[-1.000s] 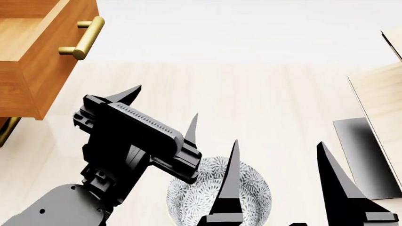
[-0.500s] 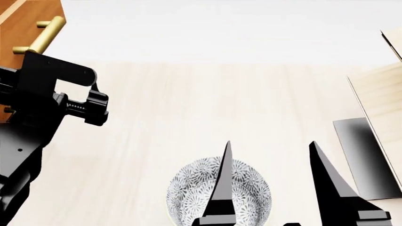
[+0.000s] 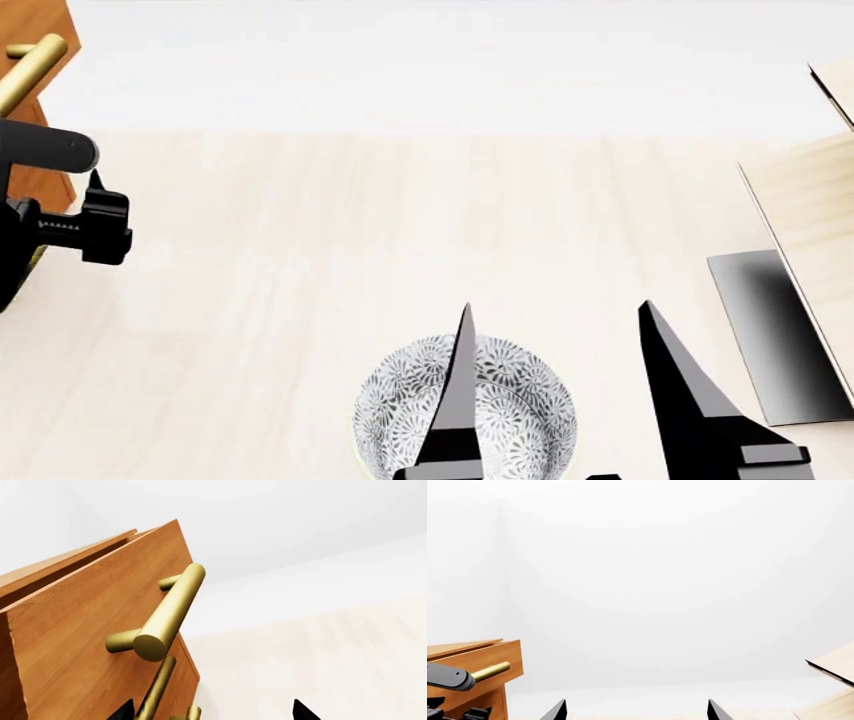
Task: Close the top drawer of the cabinet.
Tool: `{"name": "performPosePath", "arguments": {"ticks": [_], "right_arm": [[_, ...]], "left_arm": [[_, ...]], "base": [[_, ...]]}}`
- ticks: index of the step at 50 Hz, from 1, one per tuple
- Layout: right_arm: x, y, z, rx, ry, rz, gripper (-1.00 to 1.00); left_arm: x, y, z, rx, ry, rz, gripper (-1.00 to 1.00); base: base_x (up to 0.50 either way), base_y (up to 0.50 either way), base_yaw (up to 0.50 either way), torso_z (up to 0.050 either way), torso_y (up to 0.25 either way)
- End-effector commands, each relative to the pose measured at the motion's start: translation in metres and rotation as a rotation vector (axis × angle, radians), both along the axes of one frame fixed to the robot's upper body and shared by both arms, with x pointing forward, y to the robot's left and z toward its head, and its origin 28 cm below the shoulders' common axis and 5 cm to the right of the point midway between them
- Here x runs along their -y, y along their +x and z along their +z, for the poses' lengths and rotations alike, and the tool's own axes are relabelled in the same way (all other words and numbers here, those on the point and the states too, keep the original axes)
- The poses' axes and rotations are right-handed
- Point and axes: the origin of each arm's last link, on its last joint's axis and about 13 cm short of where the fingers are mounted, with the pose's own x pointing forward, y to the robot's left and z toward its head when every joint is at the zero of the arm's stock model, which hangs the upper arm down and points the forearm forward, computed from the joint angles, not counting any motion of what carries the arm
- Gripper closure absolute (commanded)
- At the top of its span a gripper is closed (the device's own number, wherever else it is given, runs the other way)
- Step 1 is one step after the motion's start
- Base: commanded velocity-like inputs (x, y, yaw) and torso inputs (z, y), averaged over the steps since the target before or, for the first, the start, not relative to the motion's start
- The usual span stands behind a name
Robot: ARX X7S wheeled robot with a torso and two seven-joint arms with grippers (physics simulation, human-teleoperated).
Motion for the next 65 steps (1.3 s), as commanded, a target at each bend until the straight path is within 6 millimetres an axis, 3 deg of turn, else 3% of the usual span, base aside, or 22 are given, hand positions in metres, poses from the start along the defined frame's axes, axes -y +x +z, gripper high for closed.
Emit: {"name": "performPosePath", "arguments": {"ticks": [1, 26, 53, 65], "right_arm": [[-0.002, 0.000, -0.001, -0.003, -0.007, 0.011, -1.00], [-0.005, -0.001, 0.000, -0.002, -0.013, 0.029, -1.00], [-0.006, -0.001, -0.003, -0.011, -0.021, 0.037, -1.00], [-0.007, -0.001, -0.002, -0.009, -0.025, 0.041, -1.00]], "left_arm": [[-0.022, -0.007, 0.004, 0.003, 0.018, 0.082, -1.00], [-0.065, -0.025, 0.016, 0.012, -0.022, 0.236, -1.00], [-0.090, -0.043, 0.009, -0.018, -0.071, 0.369, -1.00], [-0.091, -0.046, 0.008, -0.015, -0.075, 0.372, -1.00]], "base": [[0.00, 0.00, 0.00, 0.000, 0.000], [0.00, 0.00, 0.00, 0.000, 0.000], [0.00, 0.00, 0.00, 0.000, 0.000], [0.00, 0.00, 0.00, 0.000, 0.000]]}}
